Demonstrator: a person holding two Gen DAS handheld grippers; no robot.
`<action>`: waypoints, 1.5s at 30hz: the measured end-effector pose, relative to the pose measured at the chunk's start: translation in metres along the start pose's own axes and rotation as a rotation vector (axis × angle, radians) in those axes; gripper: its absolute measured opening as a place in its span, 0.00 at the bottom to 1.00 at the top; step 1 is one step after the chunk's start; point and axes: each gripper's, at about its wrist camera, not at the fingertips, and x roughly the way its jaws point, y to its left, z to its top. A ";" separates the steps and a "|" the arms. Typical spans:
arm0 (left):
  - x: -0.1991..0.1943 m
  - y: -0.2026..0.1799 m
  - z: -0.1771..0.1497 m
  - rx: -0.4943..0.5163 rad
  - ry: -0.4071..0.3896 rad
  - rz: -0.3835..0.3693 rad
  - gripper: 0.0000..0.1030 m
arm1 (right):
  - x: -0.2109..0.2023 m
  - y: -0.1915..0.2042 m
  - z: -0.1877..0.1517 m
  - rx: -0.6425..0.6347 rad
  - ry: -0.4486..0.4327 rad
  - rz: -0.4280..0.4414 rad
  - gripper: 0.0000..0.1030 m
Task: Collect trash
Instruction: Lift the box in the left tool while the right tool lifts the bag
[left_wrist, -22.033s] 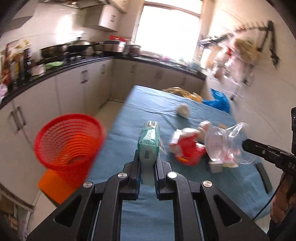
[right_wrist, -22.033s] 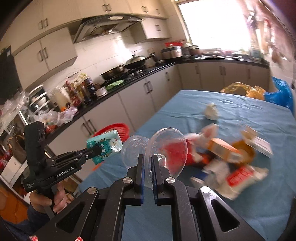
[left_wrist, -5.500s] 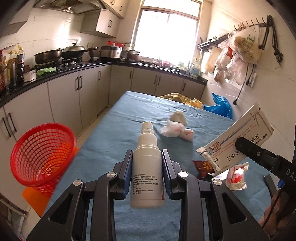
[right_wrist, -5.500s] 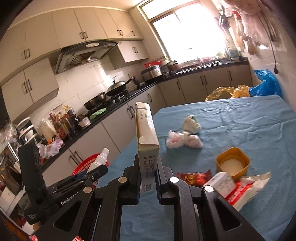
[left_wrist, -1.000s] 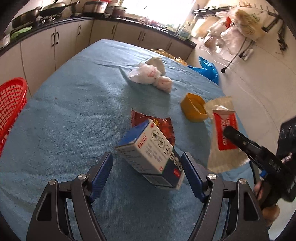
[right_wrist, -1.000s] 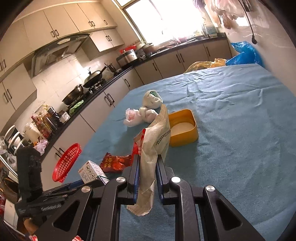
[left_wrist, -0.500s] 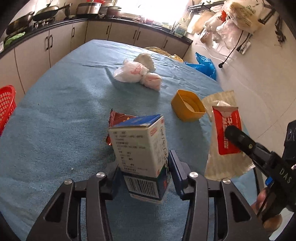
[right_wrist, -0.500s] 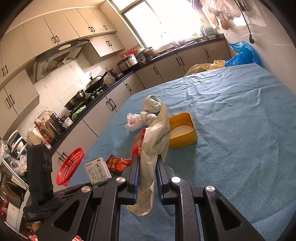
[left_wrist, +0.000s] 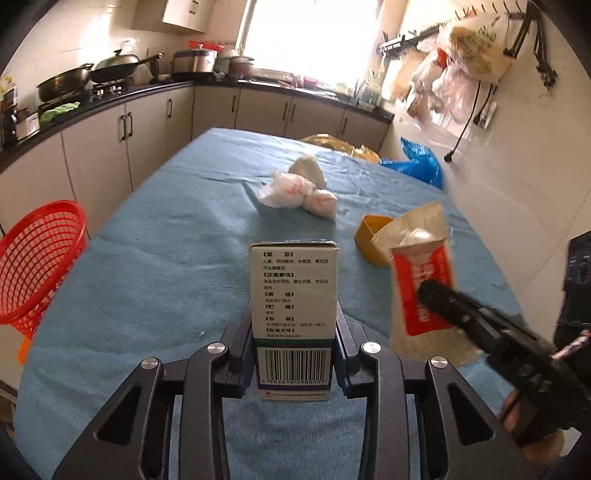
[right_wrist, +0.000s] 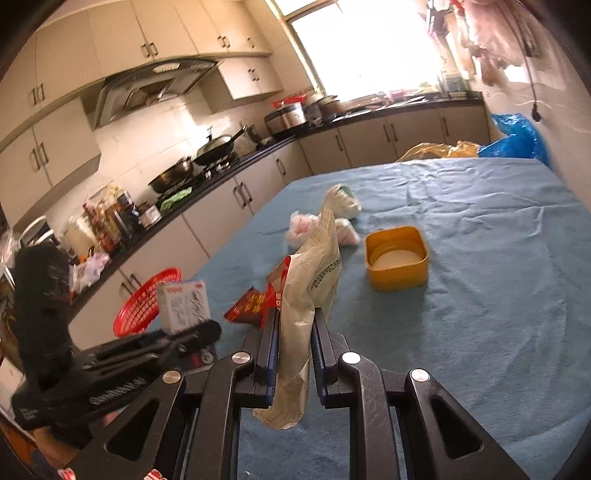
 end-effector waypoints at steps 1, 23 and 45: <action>-0.005 0.002 -0.002 -0.006 -0.012 0.005 0.32 | 0.003 -0.001 0.000 0.001 0.009 0.000 0.17; -0.075 0.088 -0.016 -0.075 -0.121 0.060 0.32 | 0.062 0.107 0.051 -0.159 0.075 -0.007 0.17; -0.123 0.106 -0.015 -0.157 -0.168 0.244 0.32 | 0.106 0.157 0.071 -0.242 0.045 0.134 0.17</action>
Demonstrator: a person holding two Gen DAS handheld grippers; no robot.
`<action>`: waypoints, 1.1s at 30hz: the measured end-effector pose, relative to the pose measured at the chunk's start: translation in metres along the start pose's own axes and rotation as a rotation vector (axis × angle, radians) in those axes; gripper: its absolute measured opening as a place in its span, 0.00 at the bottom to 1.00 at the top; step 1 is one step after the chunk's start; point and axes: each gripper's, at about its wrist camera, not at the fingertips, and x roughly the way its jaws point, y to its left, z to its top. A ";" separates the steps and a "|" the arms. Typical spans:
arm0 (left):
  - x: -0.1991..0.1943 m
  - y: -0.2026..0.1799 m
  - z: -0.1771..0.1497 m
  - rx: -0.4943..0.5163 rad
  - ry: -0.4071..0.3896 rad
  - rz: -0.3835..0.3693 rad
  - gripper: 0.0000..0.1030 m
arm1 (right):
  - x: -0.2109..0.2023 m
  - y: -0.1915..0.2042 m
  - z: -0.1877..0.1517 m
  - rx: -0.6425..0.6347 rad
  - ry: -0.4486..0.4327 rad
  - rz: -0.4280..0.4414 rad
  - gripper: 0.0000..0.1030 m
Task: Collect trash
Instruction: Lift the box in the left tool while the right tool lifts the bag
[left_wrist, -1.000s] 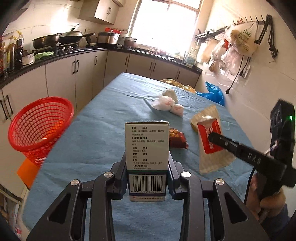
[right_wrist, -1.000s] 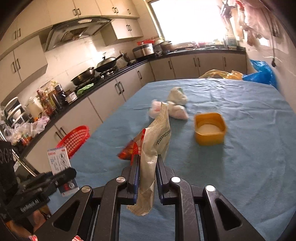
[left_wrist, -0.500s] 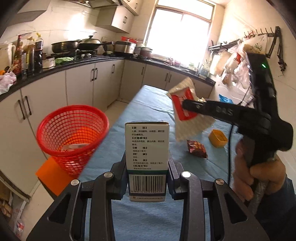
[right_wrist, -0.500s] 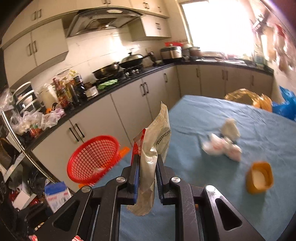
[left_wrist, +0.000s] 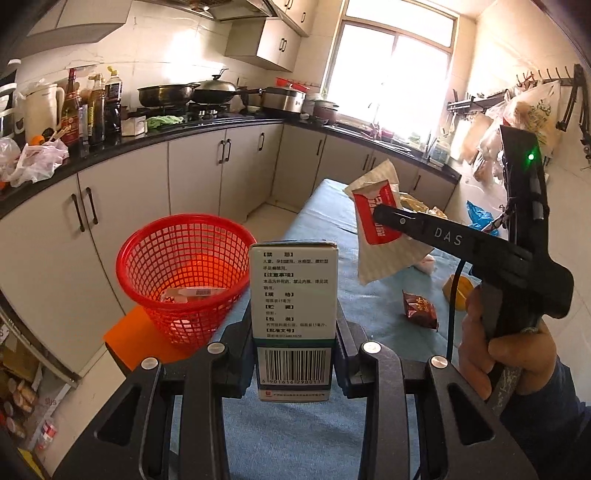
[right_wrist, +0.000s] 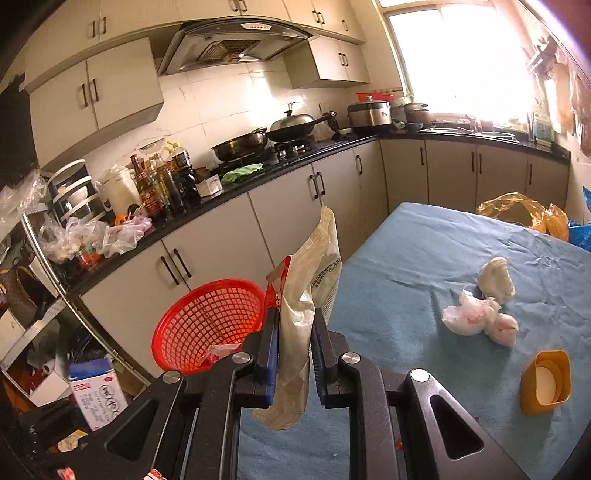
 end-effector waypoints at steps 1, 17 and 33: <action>-0.002 0.001 -0.001 -0.001 0.000 0.007 0.32 | 0.001 -0.002 0.000 0.012 0.006 0.004 0.17; -0.057 -0.018 -0.011 -0.034 -0.020 0.115 0.32 | -0.023 0.020 -0.008 -0.017 -0.018 0.086 0.17; -0.075 -0.038 -0.021 0.014 -0.018 0.144 0.32 | -0.023 0.023 -0.012 -0.028 -0.012 0.091 0.17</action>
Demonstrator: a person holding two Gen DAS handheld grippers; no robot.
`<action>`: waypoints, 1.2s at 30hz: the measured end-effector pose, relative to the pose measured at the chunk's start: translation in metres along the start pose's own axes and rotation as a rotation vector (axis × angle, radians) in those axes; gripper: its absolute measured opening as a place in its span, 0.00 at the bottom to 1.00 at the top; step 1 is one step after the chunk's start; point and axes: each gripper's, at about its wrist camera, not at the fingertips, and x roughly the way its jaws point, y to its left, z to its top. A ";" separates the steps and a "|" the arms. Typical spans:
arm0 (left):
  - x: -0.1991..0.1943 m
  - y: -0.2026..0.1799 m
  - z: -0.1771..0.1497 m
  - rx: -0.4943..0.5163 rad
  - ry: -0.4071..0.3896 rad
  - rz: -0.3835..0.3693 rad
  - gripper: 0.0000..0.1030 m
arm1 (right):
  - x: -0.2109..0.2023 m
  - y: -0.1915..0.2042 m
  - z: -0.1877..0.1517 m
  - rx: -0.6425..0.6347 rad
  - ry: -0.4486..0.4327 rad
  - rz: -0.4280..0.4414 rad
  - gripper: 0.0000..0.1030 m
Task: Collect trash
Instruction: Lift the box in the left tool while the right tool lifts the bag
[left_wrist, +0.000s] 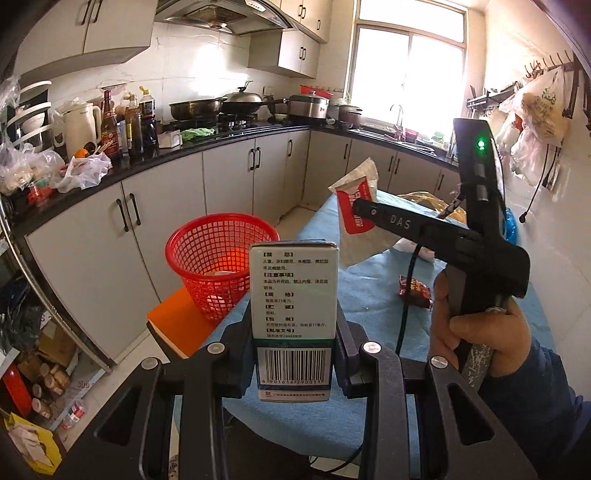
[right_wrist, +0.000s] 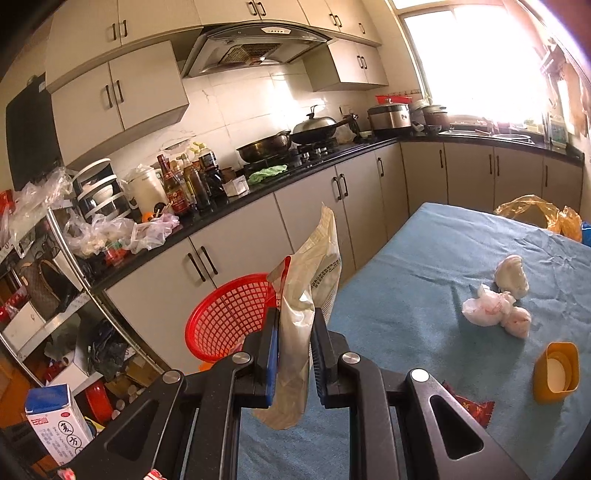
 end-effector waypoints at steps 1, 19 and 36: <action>0.000 -0.001 0.000 0.002 0.000 0.001 0.32 | 0.000 0.000 0.000 0.000 0.001 -0.001 0.17; 0.009 -0.003 -0.001 0.000 0.021 -0.001 0.32 | 0.012 -0.001 -0.005 0.002 0.030 -0.010 0.17; 0.013 -0.006 -0.002 0.005 0.030 -0.009 0.32 | 0.011 -0.001 -0.006 0.001 0.028 -0.013 0.17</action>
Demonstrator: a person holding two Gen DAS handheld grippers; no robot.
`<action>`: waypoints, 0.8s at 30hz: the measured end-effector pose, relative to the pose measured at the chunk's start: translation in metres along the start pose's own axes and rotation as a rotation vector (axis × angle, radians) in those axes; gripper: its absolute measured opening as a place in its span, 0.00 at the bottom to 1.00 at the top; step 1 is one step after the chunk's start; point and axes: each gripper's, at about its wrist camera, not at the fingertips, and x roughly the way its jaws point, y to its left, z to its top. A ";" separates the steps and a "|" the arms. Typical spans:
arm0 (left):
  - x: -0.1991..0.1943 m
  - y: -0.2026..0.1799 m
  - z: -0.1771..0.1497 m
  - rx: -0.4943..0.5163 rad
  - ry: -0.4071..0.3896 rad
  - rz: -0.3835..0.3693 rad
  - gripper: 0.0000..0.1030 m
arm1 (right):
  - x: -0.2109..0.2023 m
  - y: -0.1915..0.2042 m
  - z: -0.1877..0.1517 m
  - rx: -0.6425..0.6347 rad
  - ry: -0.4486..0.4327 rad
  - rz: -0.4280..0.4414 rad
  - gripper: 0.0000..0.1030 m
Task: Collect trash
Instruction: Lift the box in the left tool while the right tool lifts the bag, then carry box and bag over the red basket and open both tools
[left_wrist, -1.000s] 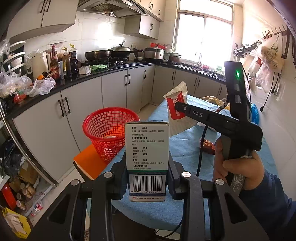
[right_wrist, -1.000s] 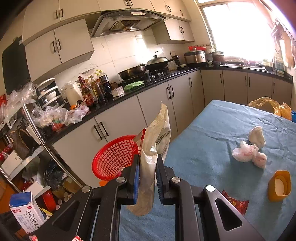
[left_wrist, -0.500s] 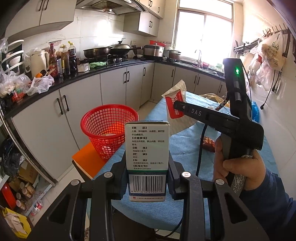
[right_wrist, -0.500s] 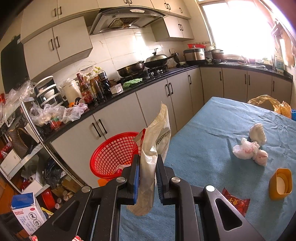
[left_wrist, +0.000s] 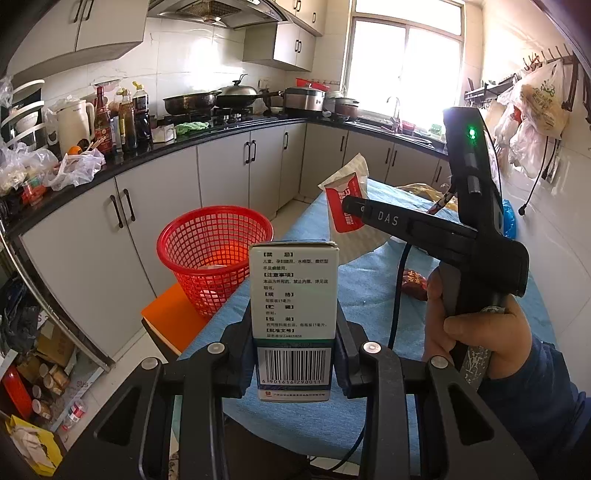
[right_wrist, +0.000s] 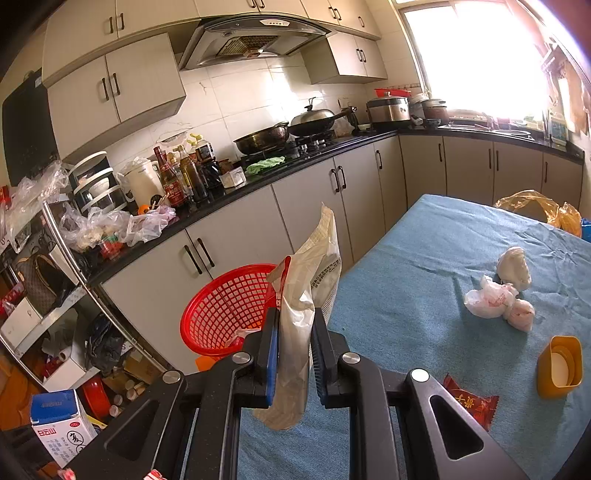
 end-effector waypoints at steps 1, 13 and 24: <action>0.000 0.000 0.000 -0.002 -0.001 -0.002 0.32 | 0.000 0.000 0.000 0.001 0.001 0.000 0.17; 0.013 0.007 0.000 -0.015 0.016 -0.036 0.32 | -0.012 0.000 0.007 -0.002 -0.027 -0.005 0.17; 0.057 0.066 0.015 -0.139 0.044 -0.097 0.32 | -0.014 -0.003 0.013 0.000 -0.034 -0.017 0.17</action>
